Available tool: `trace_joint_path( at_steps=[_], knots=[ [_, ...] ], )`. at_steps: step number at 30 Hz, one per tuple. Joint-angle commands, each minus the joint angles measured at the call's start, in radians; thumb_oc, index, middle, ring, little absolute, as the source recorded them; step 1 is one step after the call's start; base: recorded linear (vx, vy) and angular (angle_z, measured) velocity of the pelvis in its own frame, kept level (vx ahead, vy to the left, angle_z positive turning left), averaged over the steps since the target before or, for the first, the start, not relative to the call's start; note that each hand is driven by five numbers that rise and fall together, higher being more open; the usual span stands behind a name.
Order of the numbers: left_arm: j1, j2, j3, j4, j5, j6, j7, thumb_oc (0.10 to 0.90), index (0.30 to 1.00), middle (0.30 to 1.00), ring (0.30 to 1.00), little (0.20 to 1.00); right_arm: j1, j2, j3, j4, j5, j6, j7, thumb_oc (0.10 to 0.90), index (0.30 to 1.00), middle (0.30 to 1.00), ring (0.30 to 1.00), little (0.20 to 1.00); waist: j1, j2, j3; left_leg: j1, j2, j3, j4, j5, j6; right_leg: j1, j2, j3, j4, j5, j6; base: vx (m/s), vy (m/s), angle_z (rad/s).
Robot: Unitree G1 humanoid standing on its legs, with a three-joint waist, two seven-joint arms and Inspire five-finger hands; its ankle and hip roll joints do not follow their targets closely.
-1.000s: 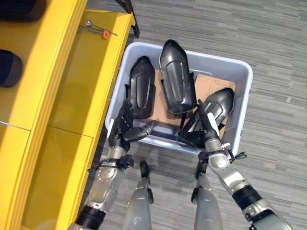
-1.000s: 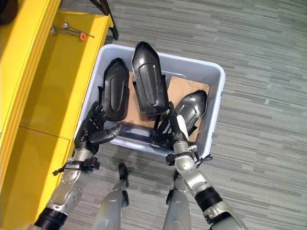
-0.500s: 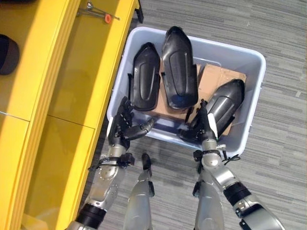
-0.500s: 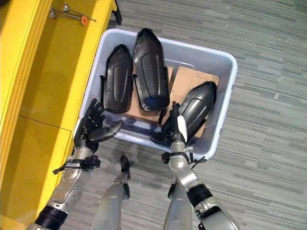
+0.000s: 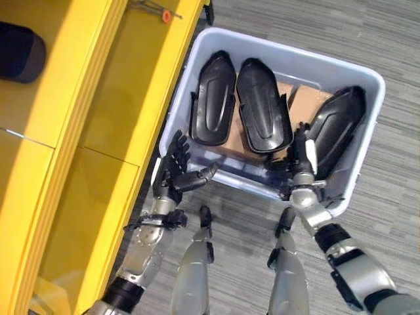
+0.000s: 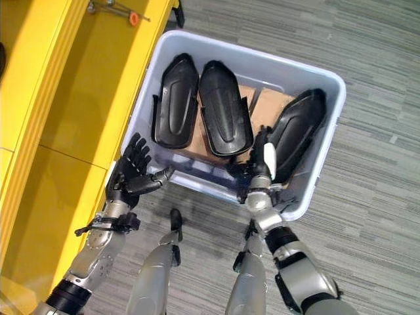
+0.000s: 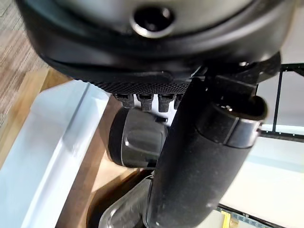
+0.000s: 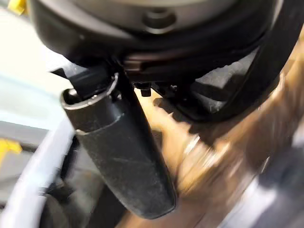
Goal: Move parts from the plastic box to the shelf.
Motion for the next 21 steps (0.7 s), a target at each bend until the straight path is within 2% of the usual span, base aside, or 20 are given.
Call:
trace_joint_path(
  at_steps=[1, 3, 6, 8, 11, 12, 13, 14, 15, 16, 18, 19, 21],
  knots=[
    [-0.016, 0.044, 0.038, -0.149, 0.005, -0.108, -0.053, 0.9, 1.0, 1.0, 1.0, 1.0, -0.023, -0.105, -0.019, 0.043, -0.117, 0.046, -0.039, 0.9, 1.0, 1.0, 1.0, 1.0, -0.002, 0.02, -0.022, -0.035, 0.008, -0.021, 0.059, -0.072, 0.01, 0.044, -0.058, -0.001, 0.124, -0.12, 0.067, 0.0, 0.0, 0.0],
    [-0.014, 0.044, 0.042, -0.148, 0.003, -0.109, -0.059, 0.9, 1.0, 1.0, 1.0, 1.0, -0.022, -0.131, -0.016, 0.031, -0.144, 0.048, -0.039, 0.9, 1.0, 1.0, 1.0, 1.0, -0.003, 0.019, -0.023, -0.036, 0.009, -0.021, 0.058, -0.072, 0.009, 0.043, -0.057, -0.001, 0.125, -0.121, 0.067, 0.0, 0.0, 0.0],
    [-0.01, 0.045, 0.053, -0.14, 0.0, -0.107, -0.078, 0.9, 1.0, 1.0, 1.0, 1.0, 0.003, -0.23, 0.005, -0.047, -0.283, 0.065, -0.035, 0.9, 1.0, 1.0, 1.0, 1.0, -0.011, 0.011, -0.024, -0.039, 0.012, -0.022, 0.061, -0.072, 0.009, 0.039, -0.055, -0.002, 0.131, -0.125, 0.068, 0.0, 0.0, 0.0],
    [-0.011, 0.045, 0.053, -0.14, 0.0, -0.107, -0.079, 0.9, 1.0, 1.0, 1.0, 1.0, 0.005, -0.23, 0.004, -0.049, -0.284, 0.066, -0.034, 0.9, 1.0, 1.0, 1.0, 1.0, -0.01, 0.012, -0.025, -0.039, 0.013, -0.022, 0.061, -0.072, 0.009, 0.039, -0.054, -0.002, 0.131, -0.125, 0.068, 0.0, 0.0, 0.0],
    [-0.005, 0.044, 0.077, -0.139, 0.009, -0.104, -0.086, 0.9, 1.0, 1.0, 1.0, 1.0, 0.07, -0.312, -0.049, -0.198, -0.359, 0.073, -0.023, 0.9, 1.0, 1.0, 1.0, 1.0, -0.027, -0.002, -0.028, -0.041, 0.018, -0.021, 0.063, -0.075, 0.006, 0.034, -0.051, 0.001, 0.132, -0.126, 0.07, 0.0, 0.0, 0.0],
    [-0.005, 0.044, 0.076, -0.139, 0.009, -0.104, -0.086, 0.9, 1.0, 1.0, 1.0, 1.0, 0.071, -0.313, -0.05, -0.2, -0.359, 0.073, -0.023, 0.9, 1.0, 1.0, 1.0, 1.0, -0.026, -0.002, -0.029, -0.041, 0.018, -0.021, 0.063, -0.075, 0.006, 0.033, -0.051, 0.001, 0.132, -0.126, 0.07, 0.0, 0.0, 0.0],
    [-0.003, 0.038, 0.089, -0.139, 0.009, -0.102, -0.085, 0.9, 1.0, 1.0, 1.0, 1.0, 0.114, -0.333, -0.081, -0.287, -0.387, 0.073, -0.019, 0.9, 1.0, 1.0, 1.0, 1.0, -0.034, -0.008, -0.03, -0.041, 0.019, -0.023, 0.064, -0.077, 0.006, 0.031, -0.049, 0.002, 0.133, -0.128, 0.07, 0.0, 0.0, 0.0],
    [-0.003, 0.038, 0.088, -0.139, 0.009, -0.102, -0.085, 0.9, 1.0, 1.0, 1.0, 1.0, 0.116, -0.333, -0.083, -0.289, -0.388, 0.073, -0.018, 0.9, 1.0, 1.0, 1.0, 1.0, -0.033, -0.008, -0.031, -0.041, 0.019, -0.023, 0.064, -0.077, 0.006, 0.031, -0.049, 0.002, 0.133, -0.128, 0.07, 0.0, 0.0, 0.0],
    [0.007, 0.026, 0.113, -0.137, 0.018, -0.094, -0.081, 0.9, 1.0, 1.0, 1.0, 1.0, 0.208, -0.347, -0.156, -0.46, -0.416, 0.054, -0.003, 0.9, 1.0, 1.0, 1.0, 1.0, -0.053, -0.02, -0.03, -0.044, 0.022, -0.022, 0.069, -0.081, 0.005, 0.029, -0.047, 0.005, 0.136, -0.131, 0.07, 0.0, 0.0, 0.0],
    [0.012, 0.026, 0.123, -0.139, 0.021, -0.093, -0.08, 0.9, 1.0, 1.0, 1.0, 1.0, 0.243, -0.348, -0.187, -0.521, -0.424, 0.046, 0.0, 0.9, 1.0, 1.0, 1.0, 1.0, -0.057, -0.023, -0.032, -0.045, 0.023, -0.023, 0.068, -0.081, 0.005, 0.028, -0.046, 0.006, 0.135, -0.131, 0.07, 0.0, 0.0, 0.0],
    [0.019, 0.024, 0.132, -0.141, 0.023, -0.093, -0.079, 0.9, 1.0, 1.0, 1.0, 1.0, 0.277, -0.34, -0.214, -0.569, -0.423, 0.034, 0.002, 0.9, 1.0, 1.0, 1.0, 1.0, -0.06, -0.026, -0.033, -0.046, 0.024, -0.023, 0.068, -0.081, 0.006, 0.029, -0.045, 0.006, 0.135, -0.132, 0.07, 0.0, -0.011, -0.04],
    [0.033, 0.025, 0.153, -0.154, 0.029, -0.094, -0.073, 0.9, 1.0, 1.0, 1.0, 1.0, 0.358, -0.313, -0.272, -0.715, -0.413, -0.009, 0.01, 0.9, 1.0, 1.0, 1.0, 1.0, -0.069, -0.035, -0.035, -0.048, 0.025, -0.024, 0.067, -0.082, 0.006, 0.03, -0.044, 0.004, 0.133, -0.132, 0.07, 0.01, -0.028, -0.11],
    [0.049, 0.026, 0.166, -0.164, 0.036, -0.09, -0.066, 0.9, 1.0, 1.0, 1.0, 1.0, 0.424, -0.273, -0.304, -0.818, -0.373, -0.047, 0.028, 0.9, 1.0, 1.0, 1.0, 1.0, -0.077, -0.044, -0.037, -0.051, 0.025, -0.024, 0.071, -0.082, 0.005, 0.029, -0.043, 0.006, 0.132, -0.132, 0.07, 0.01, -0.025, -0.1]
  ],
)
